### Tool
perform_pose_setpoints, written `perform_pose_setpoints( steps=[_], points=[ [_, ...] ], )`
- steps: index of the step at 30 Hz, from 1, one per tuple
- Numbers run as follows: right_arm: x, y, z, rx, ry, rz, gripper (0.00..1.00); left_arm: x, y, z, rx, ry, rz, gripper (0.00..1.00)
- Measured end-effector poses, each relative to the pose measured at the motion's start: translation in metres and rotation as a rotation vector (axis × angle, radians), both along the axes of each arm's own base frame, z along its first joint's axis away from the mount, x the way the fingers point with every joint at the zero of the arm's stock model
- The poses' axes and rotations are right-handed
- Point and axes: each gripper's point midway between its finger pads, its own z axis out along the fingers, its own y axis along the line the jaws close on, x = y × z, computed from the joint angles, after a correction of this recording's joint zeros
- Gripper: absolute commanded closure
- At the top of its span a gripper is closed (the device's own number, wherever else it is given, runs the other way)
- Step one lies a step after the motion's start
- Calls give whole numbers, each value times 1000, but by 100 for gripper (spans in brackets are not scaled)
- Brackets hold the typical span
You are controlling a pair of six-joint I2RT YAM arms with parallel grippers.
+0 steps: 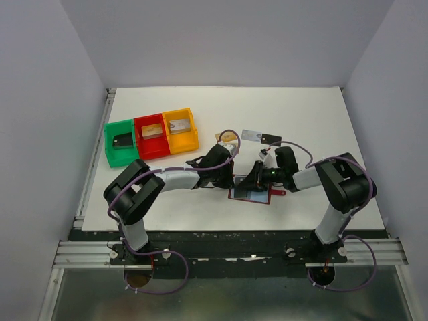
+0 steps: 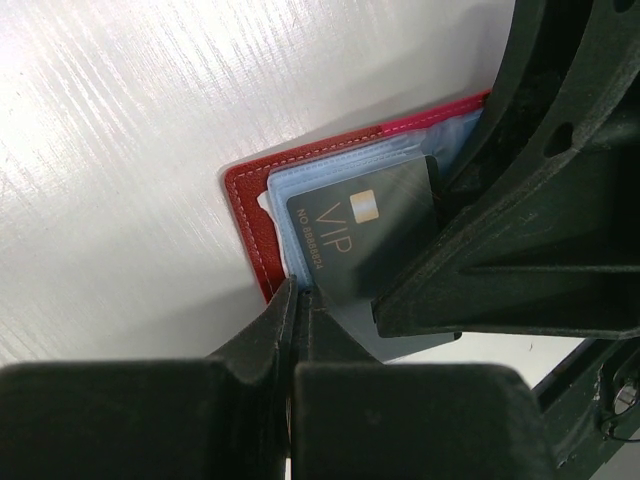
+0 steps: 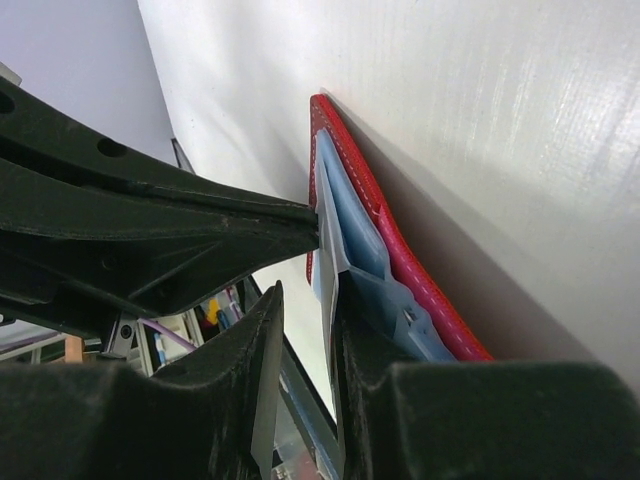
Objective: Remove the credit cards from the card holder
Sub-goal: Remove the credit card from the card holder.
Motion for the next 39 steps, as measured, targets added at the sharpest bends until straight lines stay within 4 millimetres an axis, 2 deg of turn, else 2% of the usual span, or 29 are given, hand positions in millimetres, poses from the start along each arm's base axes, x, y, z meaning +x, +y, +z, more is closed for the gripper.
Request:
perform_pose_setpoints(
  steps=[5,14,27,35,39],
  points=[
    [-4,-2,1,-12,4,6,68,0,-1,0,-2,1,1,100],
    [-14,-10,18,-57,-33,27,69,2,-5,-1,-21,10,18,100],
    [-23,-19,25,-120,-40,34,69,3,-7,-1,-30,18,27,100],
    [-26,-23,26,-146,-42,27,76,3,-7,-1,-30,19,27,100],
    [-25,-24,27,-156,-52,20,84,3,-7,-1,-31,19,27,100]
  ],
)
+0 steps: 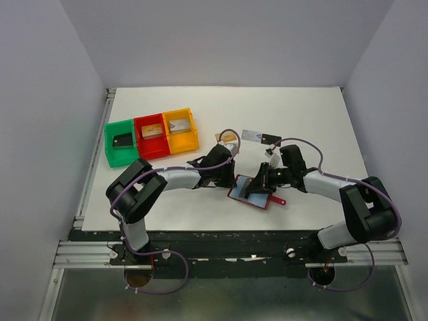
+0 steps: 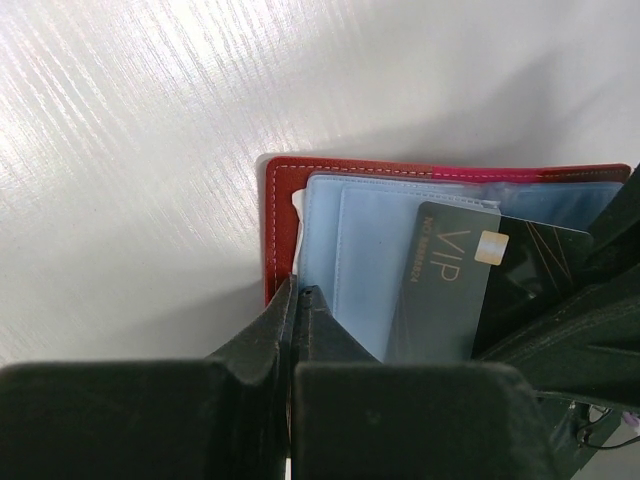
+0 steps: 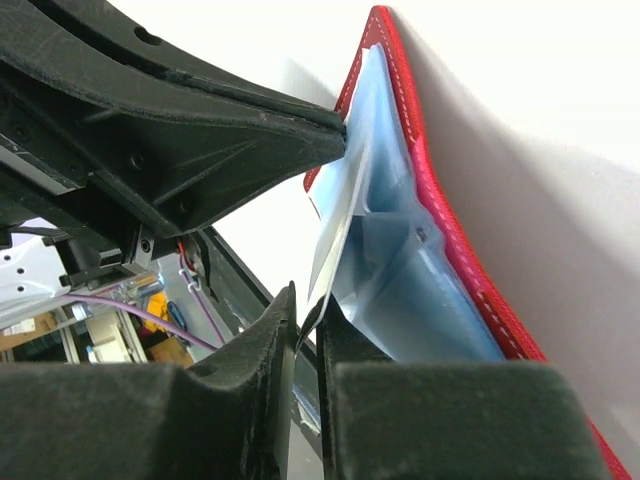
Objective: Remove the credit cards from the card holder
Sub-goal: Remove the credit card from the card holder.
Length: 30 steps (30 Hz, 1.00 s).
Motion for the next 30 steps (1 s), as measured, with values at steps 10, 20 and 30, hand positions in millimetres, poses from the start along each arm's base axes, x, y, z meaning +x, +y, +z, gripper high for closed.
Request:
perform_pose_setpoints(
  steps=[10,20,30],
  points=[
    [-2,-6,-3,-39,10,-18,94,0,0,0,0,0,1,100],
    [-8,-14,-4,-90,12,-25,95,0,0,0,0,3,7,100],
    [-14,-22,-2,-135,-6,-26,97,1,2,0,-5,-3,27,100]
  ],
)
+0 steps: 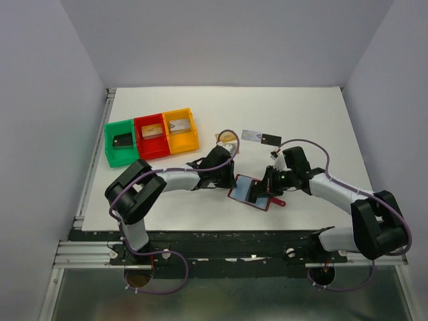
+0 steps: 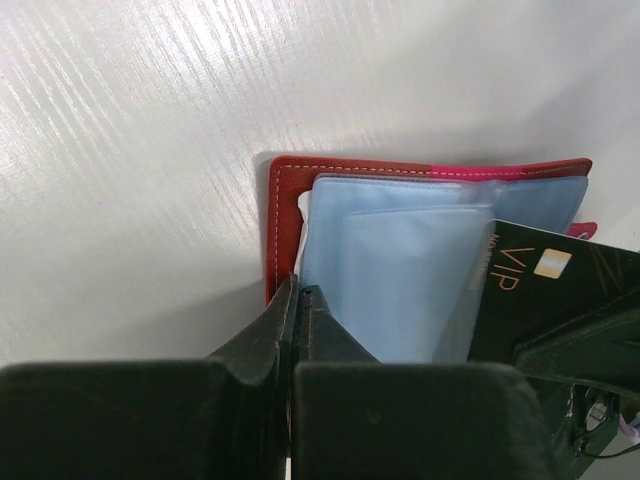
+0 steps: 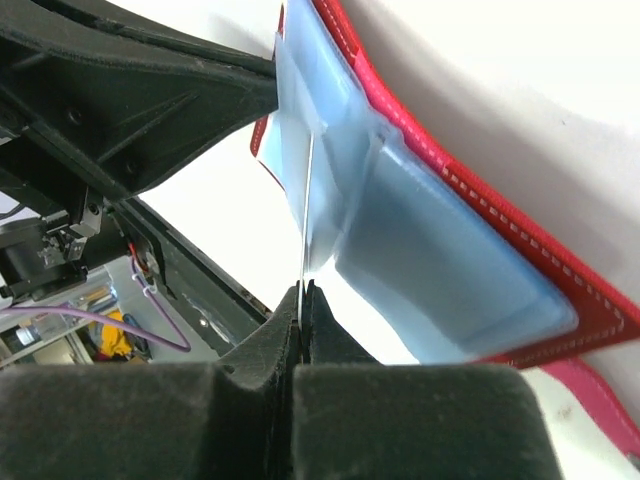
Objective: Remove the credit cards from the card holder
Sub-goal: Remove the credit card from the card holder.
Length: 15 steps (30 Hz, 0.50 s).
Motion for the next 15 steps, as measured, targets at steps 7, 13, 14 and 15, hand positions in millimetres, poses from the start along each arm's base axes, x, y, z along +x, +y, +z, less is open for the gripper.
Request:
perform_pose_setpoints(
  steps=[7,13,14,15],
  points=[
    [-1,-15,18,-84,-64,-7,99,-2,8,1,19,-5,21,77],
    [5,-26,53,-127,-200,-13,100,-8,24,14,62,-24,20,11],
    [6,-27,59,-130,-227,-8,100,-8,26,21,63,-40,16,1],
    [6,-28,66,-138,-255,-2,100,-8,27,27,63,-52,14,1]
  ],
)
